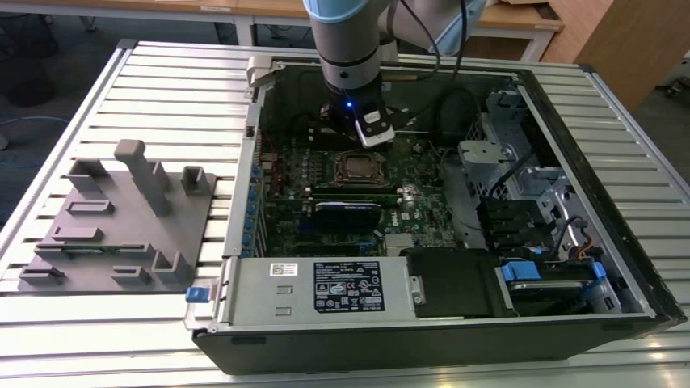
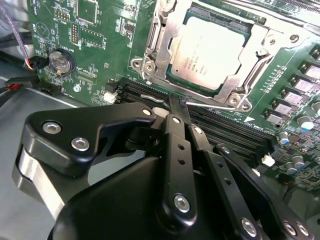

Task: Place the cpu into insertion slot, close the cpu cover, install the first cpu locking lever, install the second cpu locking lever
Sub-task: 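Install the first cpu locking lever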

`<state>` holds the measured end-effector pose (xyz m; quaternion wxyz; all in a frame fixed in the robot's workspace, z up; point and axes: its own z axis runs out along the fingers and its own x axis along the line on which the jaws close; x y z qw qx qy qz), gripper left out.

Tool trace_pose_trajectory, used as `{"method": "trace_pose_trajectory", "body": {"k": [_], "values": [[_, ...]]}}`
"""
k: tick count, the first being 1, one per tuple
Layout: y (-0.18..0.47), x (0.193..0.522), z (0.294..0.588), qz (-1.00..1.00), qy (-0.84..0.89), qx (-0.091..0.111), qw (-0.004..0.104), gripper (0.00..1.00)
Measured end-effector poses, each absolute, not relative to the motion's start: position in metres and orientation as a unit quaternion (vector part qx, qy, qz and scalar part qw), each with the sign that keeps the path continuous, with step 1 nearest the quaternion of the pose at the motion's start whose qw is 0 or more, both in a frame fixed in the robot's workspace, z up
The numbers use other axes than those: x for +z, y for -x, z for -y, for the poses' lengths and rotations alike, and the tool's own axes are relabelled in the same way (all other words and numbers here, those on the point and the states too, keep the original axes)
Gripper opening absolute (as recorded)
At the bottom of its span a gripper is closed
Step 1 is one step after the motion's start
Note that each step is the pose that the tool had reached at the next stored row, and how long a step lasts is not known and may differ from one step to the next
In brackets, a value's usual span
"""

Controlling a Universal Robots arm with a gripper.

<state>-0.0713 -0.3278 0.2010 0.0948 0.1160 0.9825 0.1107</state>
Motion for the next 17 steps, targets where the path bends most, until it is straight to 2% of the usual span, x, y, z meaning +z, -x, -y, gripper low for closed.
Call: {"method": "trace_pose_trajectory", "body": {"k": [10, 17], "values": [[0.0721, 0.1994, 0.3222, -0.981, -0.129, 0.109, 0.096, 0.10], [0.0721, 0.1981, 0.3211, -0.979, -0.148, 0.101, 0.100, 0.10]]}}
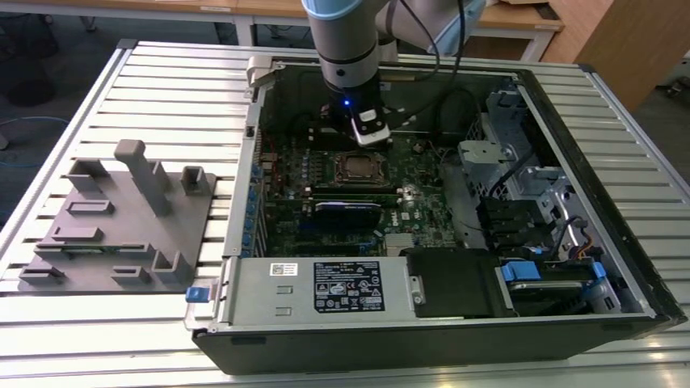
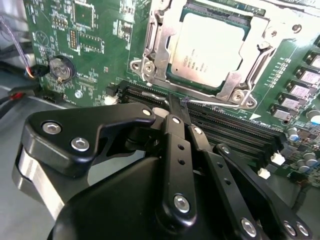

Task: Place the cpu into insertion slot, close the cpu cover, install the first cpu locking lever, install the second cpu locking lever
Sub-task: 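Install the first cpu locking lever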

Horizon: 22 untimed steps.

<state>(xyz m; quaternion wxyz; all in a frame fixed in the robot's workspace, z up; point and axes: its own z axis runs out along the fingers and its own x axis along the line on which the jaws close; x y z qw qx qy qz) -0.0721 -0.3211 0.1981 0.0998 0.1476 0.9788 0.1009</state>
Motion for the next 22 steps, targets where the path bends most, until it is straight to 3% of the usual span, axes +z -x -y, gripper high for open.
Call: {"method": "trace_pose_trajectory", "body": {"k": [22], "values": [[0.0757, 0.1957, 0.3148, -0.974, -0.179, 0.087, 0.106, 0.10]]}}
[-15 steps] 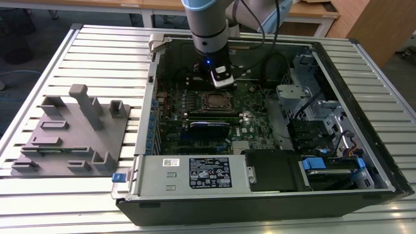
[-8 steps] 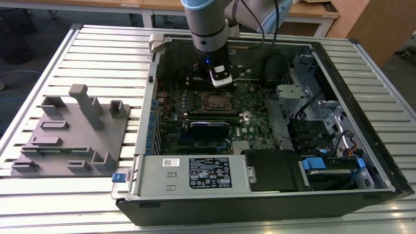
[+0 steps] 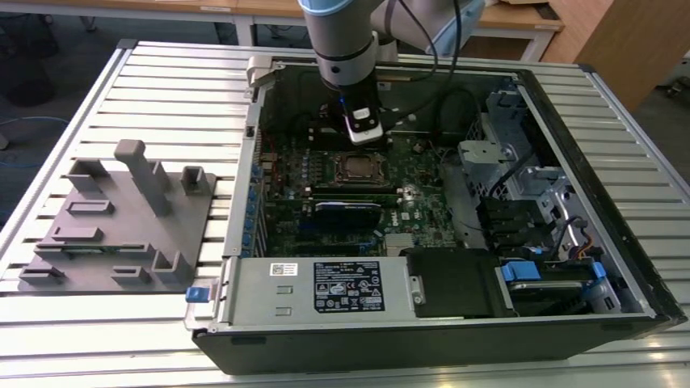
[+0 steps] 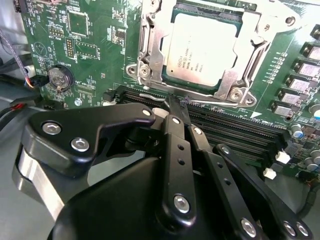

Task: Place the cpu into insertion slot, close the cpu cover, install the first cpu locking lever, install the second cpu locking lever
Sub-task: 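Install the first cpu locking lever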

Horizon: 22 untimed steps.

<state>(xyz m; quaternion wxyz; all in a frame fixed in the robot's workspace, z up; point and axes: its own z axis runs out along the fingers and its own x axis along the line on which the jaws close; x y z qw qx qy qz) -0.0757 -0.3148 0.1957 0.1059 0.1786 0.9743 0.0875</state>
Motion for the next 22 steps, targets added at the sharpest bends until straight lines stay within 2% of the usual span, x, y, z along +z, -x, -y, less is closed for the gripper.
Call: {"method": "trace_pose_trajectory", "body": {"k": [22], "values": [[0.0760, 0.1941, 0.3096, -0.973, -0.190, 0.077, 0.109, 0.10]]}}
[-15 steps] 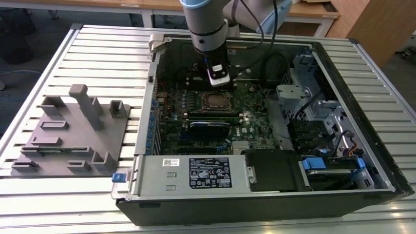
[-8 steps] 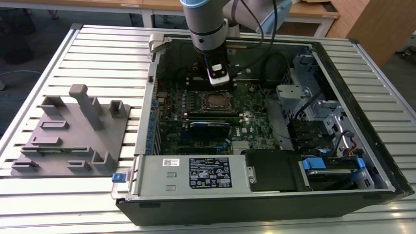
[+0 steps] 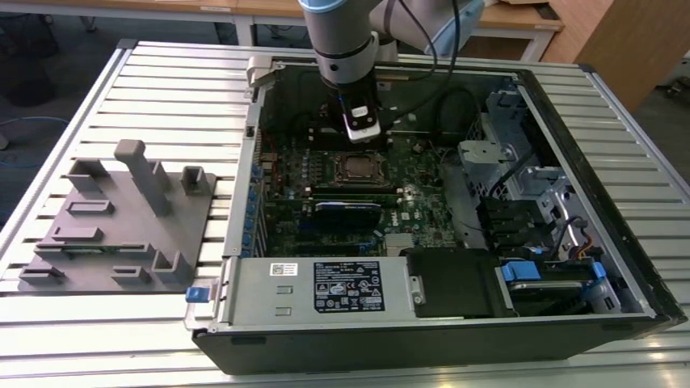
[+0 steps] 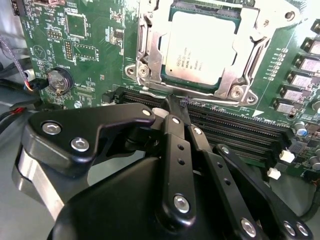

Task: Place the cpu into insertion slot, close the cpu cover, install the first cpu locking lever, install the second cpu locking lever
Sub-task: 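Install the first cpu locking lever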

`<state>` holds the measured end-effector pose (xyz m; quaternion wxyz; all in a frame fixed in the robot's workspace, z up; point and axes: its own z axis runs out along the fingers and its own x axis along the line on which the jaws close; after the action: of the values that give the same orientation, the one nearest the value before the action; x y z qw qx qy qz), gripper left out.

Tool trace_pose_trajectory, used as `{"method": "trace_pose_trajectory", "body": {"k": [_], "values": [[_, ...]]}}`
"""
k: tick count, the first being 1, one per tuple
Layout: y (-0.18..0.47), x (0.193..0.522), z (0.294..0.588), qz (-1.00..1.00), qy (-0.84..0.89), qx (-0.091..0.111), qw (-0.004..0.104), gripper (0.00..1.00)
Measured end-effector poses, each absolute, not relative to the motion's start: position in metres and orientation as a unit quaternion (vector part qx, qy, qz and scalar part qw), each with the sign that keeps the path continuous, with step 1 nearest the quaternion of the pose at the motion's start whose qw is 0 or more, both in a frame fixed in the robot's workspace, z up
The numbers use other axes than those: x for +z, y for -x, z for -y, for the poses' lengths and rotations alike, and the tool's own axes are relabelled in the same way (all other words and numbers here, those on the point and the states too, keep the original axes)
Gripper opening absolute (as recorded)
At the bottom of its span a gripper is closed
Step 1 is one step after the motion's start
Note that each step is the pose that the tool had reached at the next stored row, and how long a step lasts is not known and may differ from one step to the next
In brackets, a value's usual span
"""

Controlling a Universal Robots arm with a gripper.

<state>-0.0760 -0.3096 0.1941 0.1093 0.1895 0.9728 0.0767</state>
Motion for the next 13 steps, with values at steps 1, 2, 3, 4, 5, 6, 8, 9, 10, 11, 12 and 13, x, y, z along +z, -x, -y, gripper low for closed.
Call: {"method": "trace_pose_trajectory", "body": {"k": [1, 2, 3, 4, 5, 6, 8, 9, 10, 11, 12, 13], "values": [[0.0760, 0.1939, 0.3096, -0.973, -0.190, 0.076, 0.110, 0.10], [0.0760, 0.1937, 0.3096, -0.973, -0.189, 0.075, 0.110, 0.10], [0.0760, 0.1935, 0.3096, -0.973, -0.189, 0.074, 0.111, 0.10], [0.0760, 0.1933, 0.3096, -0.973, -0.189, 0.074, 0.111, 0.10], [0.0760, 0.1930, 0.3096, -0.973, -0.190, 0.074, 0.111, 0.10], [0.0760, 0.1928, 0.3095, -0.973, -0.190, 0.074, 0.111, 0.10], [0.0760, 0.1927, 0.3095, -0.973, -0.190, 0.074, 0.111, 0.10], [0.0760, 0.1926, 0.3095, -0.973, -0.190, 0.074, 0.111, 0.10], [0.0760, 0.1925, 0.3095, -0.973, -0.190, 0.074, 0.111, 0.10], [0.0760, 0.1925, 0.3095, -0.973, -0.190, 0.074, 0.112, 0.10], [0.0760, 0.1926, 0.3094, -0.973, -0.190, 0.074, 0.112, 0.10], [0.0760, 0.1931, 0.3094, -0.973, -0.190, 0.074, 0.112, 0.10]]}}
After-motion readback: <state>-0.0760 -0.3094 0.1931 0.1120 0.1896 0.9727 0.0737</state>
